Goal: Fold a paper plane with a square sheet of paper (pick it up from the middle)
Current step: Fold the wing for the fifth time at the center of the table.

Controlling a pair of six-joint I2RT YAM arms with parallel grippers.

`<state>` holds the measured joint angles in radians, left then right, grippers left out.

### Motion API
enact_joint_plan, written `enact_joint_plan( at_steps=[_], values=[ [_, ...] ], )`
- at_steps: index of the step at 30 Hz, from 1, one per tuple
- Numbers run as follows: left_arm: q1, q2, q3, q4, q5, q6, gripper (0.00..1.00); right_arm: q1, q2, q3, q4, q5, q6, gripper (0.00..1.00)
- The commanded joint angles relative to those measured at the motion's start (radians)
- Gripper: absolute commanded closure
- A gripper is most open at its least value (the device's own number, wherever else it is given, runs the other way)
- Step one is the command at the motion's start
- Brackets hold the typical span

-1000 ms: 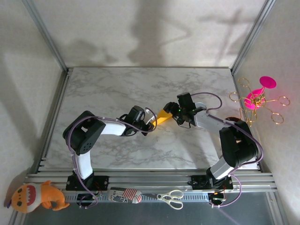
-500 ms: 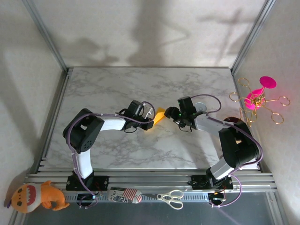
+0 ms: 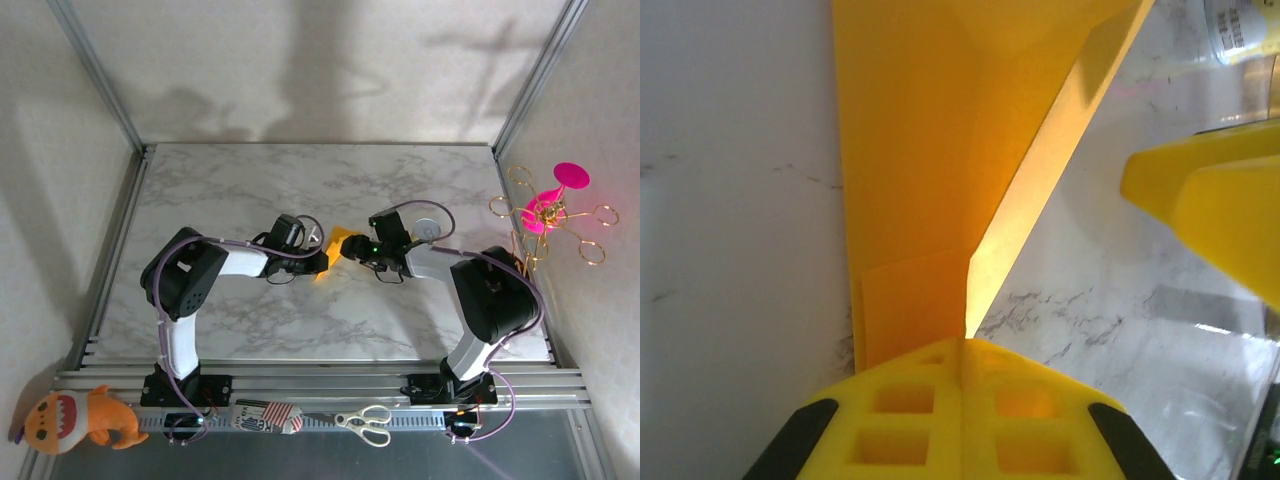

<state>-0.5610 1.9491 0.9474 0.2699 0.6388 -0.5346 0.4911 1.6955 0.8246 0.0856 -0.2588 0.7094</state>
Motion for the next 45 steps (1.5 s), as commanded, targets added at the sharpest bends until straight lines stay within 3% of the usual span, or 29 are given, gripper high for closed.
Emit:
enact_joint_plan(
  at_steps=[1, 18, 27, 33, 45],
  values=[
    [0.009, 0.023, -0.021, 0.052, 0.025, -0.111, 1.00, 0.013, 0.041, 0.060, -0.016, -0.014, -0.054, 0.39],
    [0.015, 0.034, -0.042, 0.061, 0.015, -0.125, 1.00, 0.043, 0.217, 0.242, -0.217, 0.083, -0.094, 0.42],
    [0.016, 0.031, -0.055, 0.061, 0.010, -0.117, 0.92, 0.058, 0.304, 0.302, -0.357, 0.219, -0.059, 0.47],
    [0.016, 0.013, -0.070, 0.033, 0.011, -0.117, 0.86, 0.070, 0.360, 0.341, -0.413, 0.267, -0.060, 0.46],
    [0.016, -0.037, -0.096, 0.009, 0.015, -0.119, 0.80, 0.078, 0.397, 0.356, -0.432, 0.291, -0.066, 0.43]
  ],
)
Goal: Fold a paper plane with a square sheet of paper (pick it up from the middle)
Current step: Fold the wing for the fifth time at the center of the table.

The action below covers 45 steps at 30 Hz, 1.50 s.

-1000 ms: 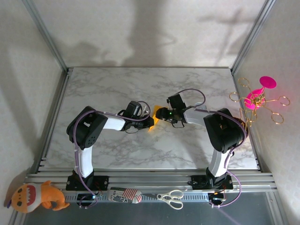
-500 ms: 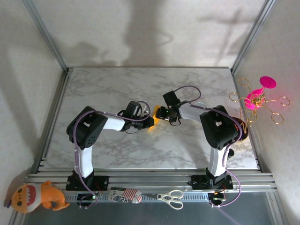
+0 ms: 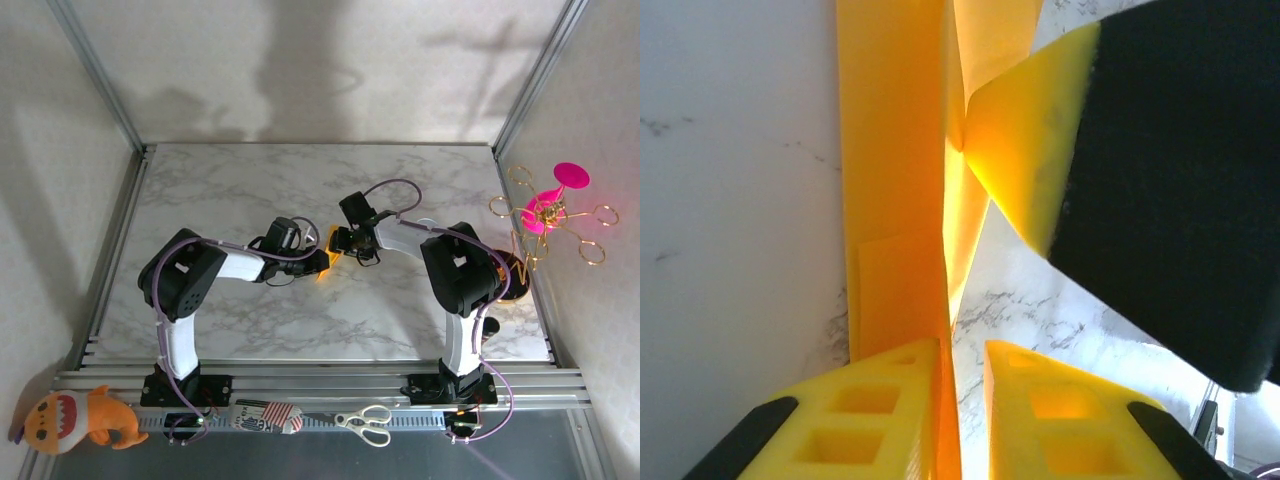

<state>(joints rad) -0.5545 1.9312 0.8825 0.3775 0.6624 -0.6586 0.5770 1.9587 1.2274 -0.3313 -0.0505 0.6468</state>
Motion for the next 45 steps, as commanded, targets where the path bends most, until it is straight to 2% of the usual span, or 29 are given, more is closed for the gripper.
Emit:
enact_joint_plan(
  at_steps=[1, 8, 19, 29, 35, 40, 45],
  values=[
    [0.011, -0.024, -0.032, -0.101, -0.007, 0.004, 0.80, -0.008, 0.135, -0.046, -0.015, 0.082, -0.004, 0.43],
    [0.011, -0.058, -0.036, -0.117, -0.011, -0.006, 0.80, -0.006, 0.140, -0.045, -0.015, 0.081, -0.005, 0.44],
    [0.011, -0.030, -0.063, -0.140, -0.058, 0.004, 0.88, -0.005, 0.155, -0.047, -0.020, 0.083, -0.003, 0.45],
    [0.011, -0.001, -0.073, -0.186, -0.095, 0.038, 0.88, 0.007, 0.177, -0.036, -0.037, 0.108, -0.009, 0.44],
    [0.010, -0.014, -0.054, -0.227, -0.113, 0.063, 0.87, 0.014, 0.193, -0.026, -0.050, 0.119, -0.016, 0.44],
    [0.010, -0.081, -0.047, -0.184, -0.053, 0.019, 0.84, 0.015, 0.192, -0.024, -0.054, 0.119, -0.018, 0.44],
    [0.014, -0.137, -0.049, -0.184, -0.059, -0.004, 0.78, 0.015, 0.191, -0.022, -0.057, 0.119, -0.021, 0.44]
  ],
)
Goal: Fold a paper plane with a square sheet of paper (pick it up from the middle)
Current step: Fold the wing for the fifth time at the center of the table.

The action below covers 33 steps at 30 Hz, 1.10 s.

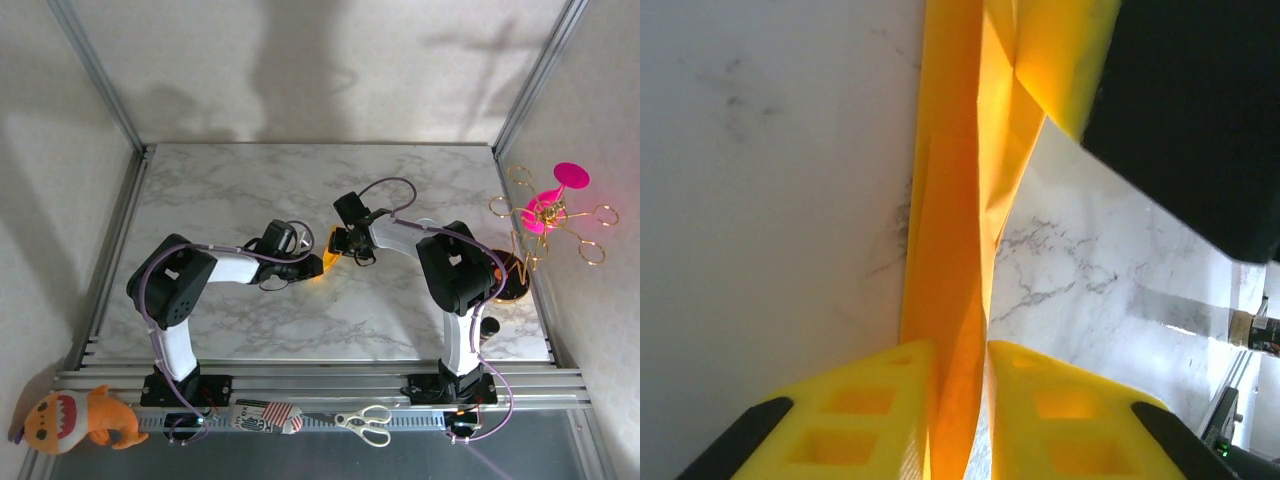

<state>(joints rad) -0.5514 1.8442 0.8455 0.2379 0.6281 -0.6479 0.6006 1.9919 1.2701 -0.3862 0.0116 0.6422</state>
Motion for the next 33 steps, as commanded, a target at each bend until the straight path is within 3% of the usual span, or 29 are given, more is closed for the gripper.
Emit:
enact_joint_plan(
  at_steps=[1, 7, 9, 14, 22, 33],
  values=[
    [0.011, -0.061, -0.014, -0.053, -0.030, -0.015, 0.78, -0.008, 0.157, -0.065, -0.002, 0.057, -0.016, 0.44],
    [0.022, -0.137, 0.005, -0.137, -0.109, 0.013, 0.71, -0.009, 0.155, -0.066, 0.002, 0.052, -0.018, 0.43],
    [0.022, -0.160, -0.005, -0.098, -0.117, -0.013, 0.71, -0.008, 0.155, -0.064, 0.003, 0.048, -0.019, 0.44],
    [0.008, -0.157, -0.030, 0.077, -0.042, -0.110, 0.78, -0.008, 0.160, -0.065, 0.005, 0.047, -0.017, 0.44],
    [-0.033, -0.065, 0.041, 0.008, -0.030, -0.078, 0.88, -0.008, 0.160, -0.061, -0.001, 0.045, -0.016, 0.44],
    [-0.065, 0.008, 0.125, -0.078, -0.061, -0.059, 0.88, -0.009, 0.165, -0.057, -0.012, 0.045, -0.010, 0.44]
  ],
)
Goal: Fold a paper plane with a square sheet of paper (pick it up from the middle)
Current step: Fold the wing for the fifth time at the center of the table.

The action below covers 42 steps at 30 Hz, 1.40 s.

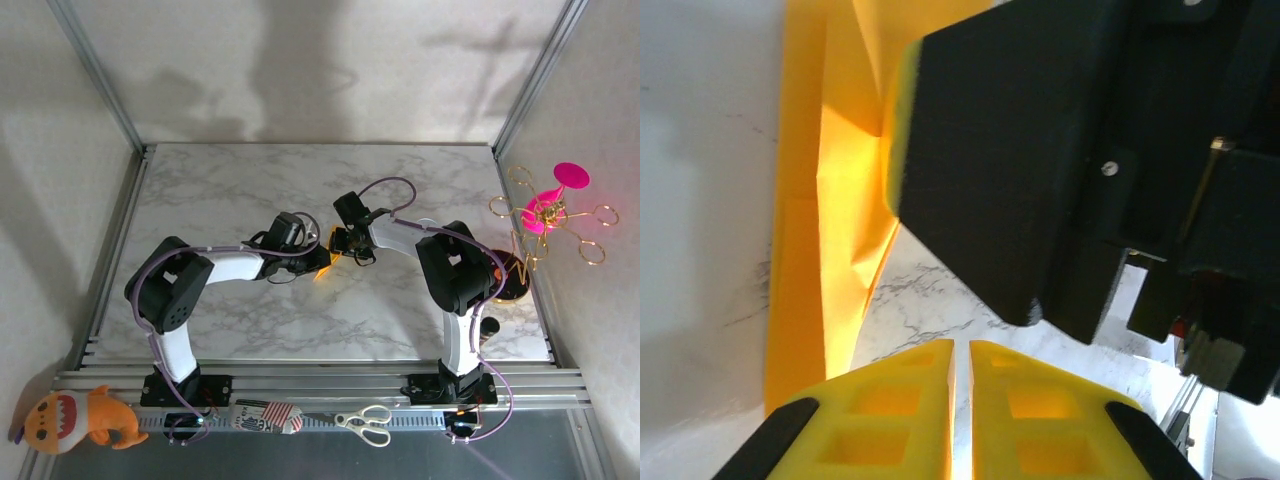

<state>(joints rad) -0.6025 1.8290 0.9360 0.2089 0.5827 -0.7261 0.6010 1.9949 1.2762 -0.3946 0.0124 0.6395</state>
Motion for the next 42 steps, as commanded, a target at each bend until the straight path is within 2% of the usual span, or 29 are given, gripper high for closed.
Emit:
enact_joint_plan(
  at_steps=[1, 8, 24, 42],
  values=[
    [-0.014, 0.028, 0.037, -0.056, -0.025, 0.017, 0.88, -0.009, 0.163, -0.061, -0.004, 0.044, -0.007, 0.45],
    [-0.014, 0.045, 0.044, -0.085, -0.062, 0.014, 0.88, -0.009, 0.167, -0.060, -0.005, 0.042, -0.008, 0.45],
    [-0.015, 0.077, 0.034, -0.068, -0.042, 0.005, 0.89, -0.009, 0.168, -0.067, -0.005, 0.044, -0.006, 0.46],
    [-0.016, 0.051, 0.034, -0.054, -0.033, 0.004, 0.88, -0.007, 0.134, -0.113, 0.080, 0.006, -0.004, 0.61]
  ],
)
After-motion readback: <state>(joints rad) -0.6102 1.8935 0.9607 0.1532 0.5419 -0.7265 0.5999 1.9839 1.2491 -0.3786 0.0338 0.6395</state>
